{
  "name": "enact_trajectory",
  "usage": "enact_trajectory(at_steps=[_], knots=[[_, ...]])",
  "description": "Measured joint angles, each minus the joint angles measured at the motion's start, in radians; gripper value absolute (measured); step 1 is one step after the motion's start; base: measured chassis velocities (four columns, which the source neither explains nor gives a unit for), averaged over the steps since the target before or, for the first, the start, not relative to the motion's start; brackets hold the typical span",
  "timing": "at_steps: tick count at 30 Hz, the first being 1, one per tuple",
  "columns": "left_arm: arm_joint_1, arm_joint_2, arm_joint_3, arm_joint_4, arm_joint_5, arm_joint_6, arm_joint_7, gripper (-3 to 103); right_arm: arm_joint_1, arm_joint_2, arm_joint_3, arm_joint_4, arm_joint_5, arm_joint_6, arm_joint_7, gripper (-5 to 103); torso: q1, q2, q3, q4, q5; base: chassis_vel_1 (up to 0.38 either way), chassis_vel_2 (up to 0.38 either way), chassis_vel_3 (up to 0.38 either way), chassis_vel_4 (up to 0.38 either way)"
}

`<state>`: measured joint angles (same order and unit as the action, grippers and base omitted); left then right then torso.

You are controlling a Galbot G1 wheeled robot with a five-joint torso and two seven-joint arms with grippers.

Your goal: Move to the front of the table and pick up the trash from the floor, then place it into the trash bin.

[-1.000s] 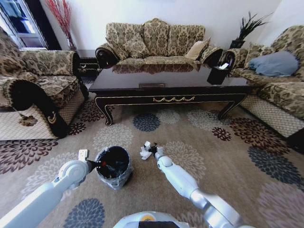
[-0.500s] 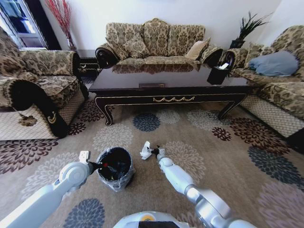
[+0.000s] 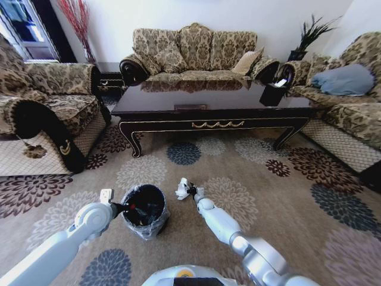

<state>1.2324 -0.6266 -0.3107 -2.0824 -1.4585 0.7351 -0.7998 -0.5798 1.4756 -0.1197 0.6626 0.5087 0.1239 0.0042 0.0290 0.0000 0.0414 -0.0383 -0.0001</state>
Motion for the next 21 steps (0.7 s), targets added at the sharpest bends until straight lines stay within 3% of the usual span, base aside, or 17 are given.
enact_trajectory(at_steps=[2,4,6,7,9,21], knots=[[0.000,0.000,0.000,-0.001,0.000,0.000,0.000,0,-0.001,-0.003,0.001,0.002,0.000,-0.001,0.005,32,0.000,0.000,0.000,0.0000,0.0001,0.000,0.000,0.000,0.000],[0.000,0.000,0.003,-0.003,0.000,0.000,-0.002,0,-0.007,-0.011,0.004,0.009,-0.001,-0.002,0.013,21,0.000,0.000,0.000,-0.0001,0.0000,0.000,0.000,0.000,0.000],[0.000,0.000,0.003,-0.003,0.000,0.000,-0.003,0,-0.009,-0.013,0.004,0.010,-0.001,-0.002,0.013,21,0.000,0.000,0.000,0.0000,0.0000,0.000,0.000,0.000,0.000],[0.000,-0.001,0.005,-0.004,0.000,0.000,-0.006,0,-0.013,-0.020,0.002,0.014,-0.003,-0.002,0.014,11,0.000,0.000,0.000,0.0000,0.0000,0.000,0.000,0.000,0.000],[0.000,-0.002,0.005,-0.005,0.000,0.000,-0.010,0,-0.020,-0.026,0.001,0.024,-0.009,-0.002,0.015,2,0.000,0.000,0.000,-0.0001,0.0001,0.000,0.000,0.000,0.000],[0.005,-0.001,0.004,-0.018,-0.004,0.000,-0.015,0,-0.058,-0.068,0.012,0.147,0.001,-0.028,0.039,0,0.000,0.000,0.000,0.0000,0.0001,0.000,0.000,0.000,0.000]])
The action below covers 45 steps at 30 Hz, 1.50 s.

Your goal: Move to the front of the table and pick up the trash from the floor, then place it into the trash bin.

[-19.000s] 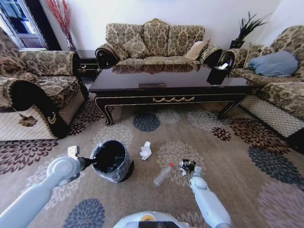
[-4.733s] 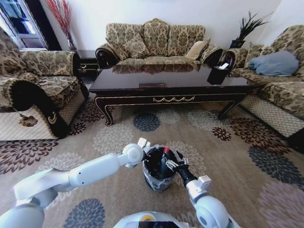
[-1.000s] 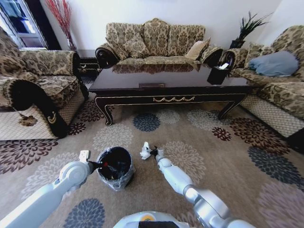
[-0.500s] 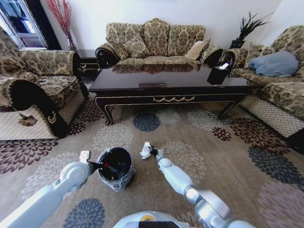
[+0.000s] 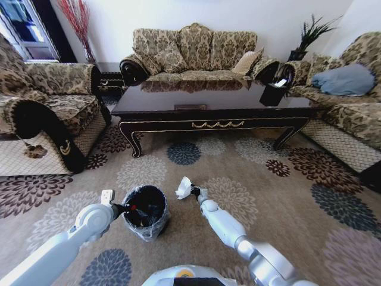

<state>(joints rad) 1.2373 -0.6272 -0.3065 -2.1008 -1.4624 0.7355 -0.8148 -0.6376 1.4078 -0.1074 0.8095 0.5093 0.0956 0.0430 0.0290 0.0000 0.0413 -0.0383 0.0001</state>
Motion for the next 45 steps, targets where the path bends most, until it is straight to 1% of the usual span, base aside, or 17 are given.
enact_trajectory(at_steps=[4,9,12,14,15,17,21,22,23,25,26,28,30,31,36,40,45], knots=[[0.000,-0.007,0.004,-0.001,0.008,0.000,-0.001,0,-0.029,-0.042,-0.004,0.116,0.009,-0.026,0.024,0,0.000,0.000,0.000,0.0000,0.0000,0.000,0.000,0.000,0.000],[-0.008,-0.008,0.014,-0.008,0.009,0.000,-0.003,0,-0.056,-0.071,-0.004,0.200,0.020,-0.045,0.050,0,0.000,0.000,0.000,0.0001,0.0000,0.000,0.000,0.000,0.000],[-0.031,0.000,0.031,-0.017,0.005,0.000,-0.010,0,-0.088,-0.116,-0.002,0.325,0.048,-0.074,0.084,0,0.000,0.000,0.000,0.0000,0.0002,0.000,0.000,0.000,0.000],[-0.035,0.002,0.035,-0.019,0.004,0.000,-0.010,0,-0.093,-0.123,0.000,0.343,0.052,-0.079,0.089,0,0.000,0.000,0.000,0.0000,0.0003,0.000,0.000,0.000,0.000],[-0.045,0.003,0.046,-0.023,0.001,0.000,-0.012,0,-0.114,-0.148,0.014,0.413,0.065,-0.099,0.116,0,0.000,0.000,0.000,0.0001,0.0001,0.000,0.000,0.000,0.000],[-0.049,0.003,0.052,-0.024,0.000,0.000,-0.013,0,-0.124,-0.157,0.023,0.442,0.070,-0.108,0.128,0,0.000,0.000,0.000,0.0000,0.0001,0.000,0.000,0.000,0.000],[-0.071,0.003,0.082,-0.028,-0.001,0.000,-0.017,0,-0.189,-0.229,0.084,0.578,0.097,-0.145,0.173,0,0.000,0.000,0.000,0.0001,0.0002,0.000,0.000,0.000,0.000],[-0.071,0.003,0.082,-0.028,-0.001,0.000,-0.017,0,-0.189,-0.229,0.084,0.578,0.097,-0.145,0.173,0,0.000,0.000,0.000,0.0001,0.0002,0.000,0.000,0.000,0.000],[-0.081,0.003,0.092,-0.028,-0.002,0.000,-0.018,0,-0.218,-0.271,0.107,0.627,0.106,-0.156,0.195,0,0.000,0.000,0.000,0.0001,0.0002,0.000,0.000,0.000,0.000],[-0.085,0.003,0.095,-0.028,-0.002,0.000,-0.018,0,-0.223,-0.279,0.112,0.636,0.107,-0.158,0.198,0,0.000,0.000,0.000,0.0000,0.0001,0.000,0.000,0.000,0.000],[-0.097,0.002,0.106,-0.028,-0.003,0.000,-0.018,0,-0.256,-0.321,0.144,0.688,0.112,-0.162,0.207,0,0.000,0.000,0.000,-0.0001,0.0003,0.000,0.000,0.000,0.000],[-0.104,-0.001,0.115,-0.029,-0.004,0.000,-0.018,0,-0.278,-0.344,0.167,0.724,0.116,-0.164,0.210,0,0.000,0.000,0.000,-0.0003,0.0002,0.000,0.000,0.000,0.000],[-0.132,-0.008,0.149,-0.027,-0.009,0.000,-0.018,0,-0.343,-0.401,0.233,0.833,0.133,-0.168,0.211,0,0.000,0.000,0.000,0.0001,0.0002,0.000,0.000,0.000,0.000],[-0.132,-0.008,0.149,-0.027,-0.009,0.000,-0.018,0,-0.343,-0.401,0.233,0.833,0.133,-0.168,0.211,0,0.000,0.000,0.000,0.0001,0.0002,0.000,0.000,0.000,0.000],[-0.227,-0.008,0.237,-0.008,-0.048,0.000,-0.028,0,-0.457,-0.459,0.362,1.005,0.153,-0.171,0.210,0,0.000,0.000,0.000,-0.0001,0.0001,0.000,0.000,0.000,0.000],[-0.280,-0.010,0.289,0.001,-0.068,0.000,-0.035,0,-0.514,-0.471,0.409,1.068,0.155,-0.171,0.206,0,0.000,0.000,0.000,-0.0001,0.0002,0.000,0.000,0.000,0.000],[-0.352,-0.038,0.354,0.034,-0.083,0.000,-0.042,0,-0.611,-0.496,0.478,1.205,0.179,-0.183,0.205,0,0.000,0.000,0.000,-0.0001,0.0002,0.000,0.000,0.000,0.000]])
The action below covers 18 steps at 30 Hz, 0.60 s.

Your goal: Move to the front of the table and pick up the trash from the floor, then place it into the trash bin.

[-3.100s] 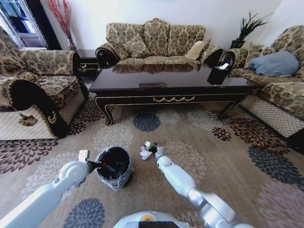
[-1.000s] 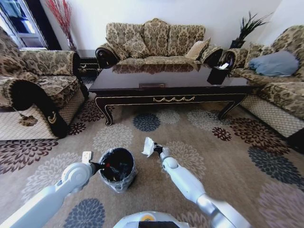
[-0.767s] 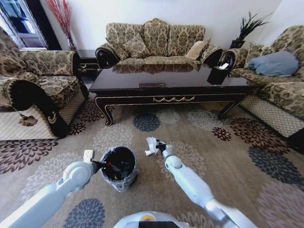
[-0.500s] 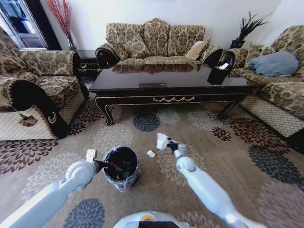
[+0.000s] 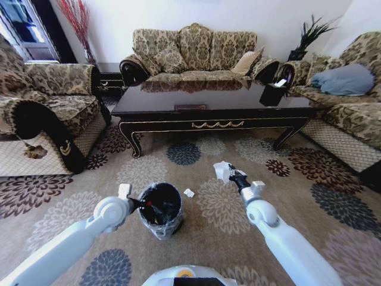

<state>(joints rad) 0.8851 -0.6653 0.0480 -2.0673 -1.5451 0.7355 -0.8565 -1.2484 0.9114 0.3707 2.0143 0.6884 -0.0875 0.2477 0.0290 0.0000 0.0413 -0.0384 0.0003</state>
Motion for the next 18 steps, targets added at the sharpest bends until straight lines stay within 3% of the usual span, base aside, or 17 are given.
enact_trajectory(at_steps=[4,11,18], knots=[[-0.045,-0.045,0.057,0.031,-0.003,0.000,-0.011,0,-0.078,-0.031,0.059,0.158,0.048,-0.021,0.009,0,0.000,0.000,0.000,0.0001,-0.0003,0.000,0.000,0.000,0.000],[-0.130,-0.091,0.163,0.053,-0.008,0.000,-0.030,0,-0.131,-0.056,0.092,0.284,0.093,-0.043,0.016,0,0.000,0.000,0.000,0.0002,-0.0001,0.000,0.000,0.000,0.000],[-0.298,-0.193,0.315,0.119,-0.056,0.000,-0.067,0,-0.194,-0.064,0.121,0.378,0.110,-0.056,0.012,0,0.000,0.000,0.000,-0.0001,-0.0001,0.000,0.000,0.000,0.000]])
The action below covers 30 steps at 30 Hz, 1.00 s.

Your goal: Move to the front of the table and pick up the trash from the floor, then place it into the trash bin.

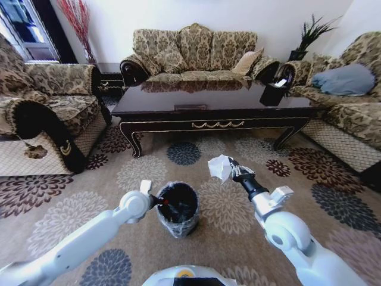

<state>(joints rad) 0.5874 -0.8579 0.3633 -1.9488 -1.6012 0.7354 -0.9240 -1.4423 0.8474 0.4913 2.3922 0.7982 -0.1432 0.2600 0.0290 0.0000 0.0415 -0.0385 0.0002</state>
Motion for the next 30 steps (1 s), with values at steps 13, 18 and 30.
enact_trajectory(at_steps=[13,18,30], knots=[[-0.173,-0.145,0.144,0.123,-0.027,0.000,-0.024,0,-0.150,0.031,0.044,0.115,-0.010,-0.010,-0.017,0,0.000,0.000,0.000,0.0000,-0.0002,0.000,0.000,0.000,0.000],[-0.197,-0.187,0.159,0.136,-0.035,0.000,-0.042,0,-0.205,0.061,0.017,0.105,-0.085,-0.001,-0.031,0,0.000,0.000,0.000,0.0001,-0.0003,0.000,0.000,0.000,0.000],[-0.210,-0.195,0.171,0.112,-0.052,0.000,-0.059,0,-0.201,0.097,-0.041,0.041,-0.129,0.005,-0.033,0,0.000,0.000,0.000,0.0003,-0.0002,0.000,0.000,0.000,0.000]])
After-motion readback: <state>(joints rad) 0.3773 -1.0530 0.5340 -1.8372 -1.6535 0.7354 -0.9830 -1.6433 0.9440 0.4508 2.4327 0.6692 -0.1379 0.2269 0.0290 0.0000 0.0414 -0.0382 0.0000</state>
